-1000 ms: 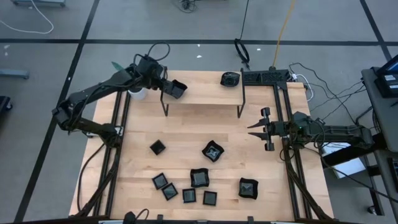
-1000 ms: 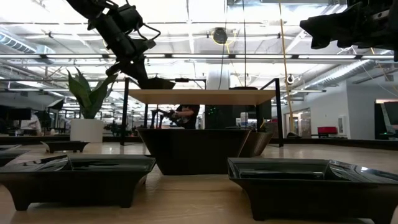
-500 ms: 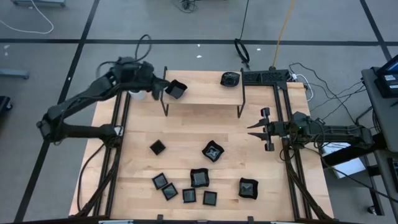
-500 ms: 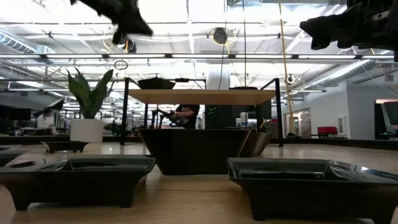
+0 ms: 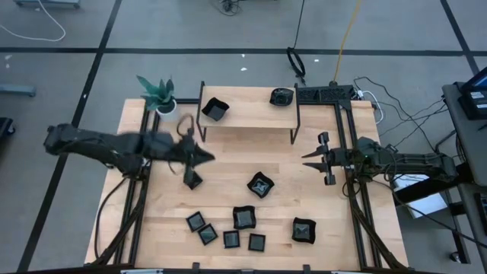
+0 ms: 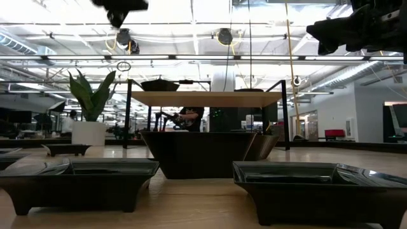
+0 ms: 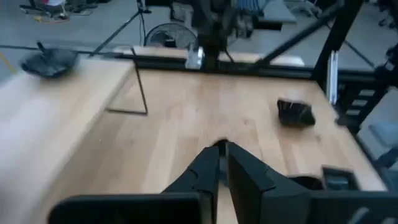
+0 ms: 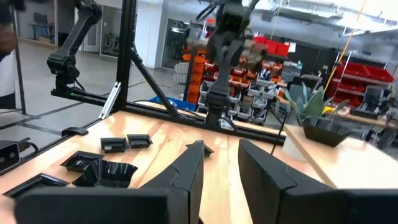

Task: Pick & Place Mini shaped plates
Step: Stack the black distorted square plate on top of the other black distorted square plate on the shelf

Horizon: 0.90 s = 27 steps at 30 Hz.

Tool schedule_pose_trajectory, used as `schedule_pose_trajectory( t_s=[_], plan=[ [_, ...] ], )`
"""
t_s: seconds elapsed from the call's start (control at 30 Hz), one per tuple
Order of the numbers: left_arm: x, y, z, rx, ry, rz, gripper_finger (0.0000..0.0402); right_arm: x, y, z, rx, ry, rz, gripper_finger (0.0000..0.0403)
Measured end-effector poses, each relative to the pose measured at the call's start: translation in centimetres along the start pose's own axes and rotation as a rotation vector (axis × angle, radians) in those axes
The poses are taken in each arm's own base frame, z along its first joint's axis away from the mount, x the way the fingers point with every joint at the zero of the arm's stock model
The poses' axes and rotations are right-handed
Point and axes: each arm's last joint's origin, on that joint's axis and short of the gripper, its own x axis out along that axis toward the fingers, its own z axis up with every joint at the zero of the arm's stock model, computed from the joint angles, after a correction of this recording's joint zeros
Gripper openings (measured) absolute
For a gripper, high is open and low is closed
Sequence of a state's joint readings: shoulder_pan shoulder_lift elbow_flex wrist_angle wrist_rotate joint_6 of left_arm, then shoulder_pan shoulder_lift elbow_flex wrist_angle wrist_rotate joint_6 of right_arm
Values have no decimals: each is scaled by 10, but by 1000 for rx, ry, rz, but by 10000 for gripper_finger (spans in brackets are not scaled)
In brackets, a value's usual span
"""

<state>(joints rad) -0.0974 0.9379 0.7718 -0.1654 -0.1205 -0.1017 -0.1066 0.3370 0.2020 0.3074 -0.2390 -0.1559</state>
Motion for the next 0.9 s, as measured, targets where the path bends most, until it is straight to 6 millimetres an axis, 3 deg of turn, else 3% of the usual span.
schedule_pose_trajectory(
  t_s=[0.1,0.2,0.37,0.43,0.57,0.77,0.9],
  plan=[
    [11,-11,-38,-42,-40,-17,11,1,1,-2,19,18,7,91],
    [9,-18,-61,-60,-77,-58,4,3,4,-2,32,15,36,91],
    [-3,-19,-76,-32,-194,13,23,12,17,7,63,-14,151,91],
    [-9,-17,-77,8,-227,43,29,20,22,21,100,37,180,91],
    [-22,-13,-80,56,-277,144,41,44,38,49,96,262,122,91],
    [-29,-4,-90,57,-288,344,88,94,85,82,116,580,176,99],
    [-27,-1,-94,83,-268,382,141,122,113,87,156,847,94,126]
  ],
)
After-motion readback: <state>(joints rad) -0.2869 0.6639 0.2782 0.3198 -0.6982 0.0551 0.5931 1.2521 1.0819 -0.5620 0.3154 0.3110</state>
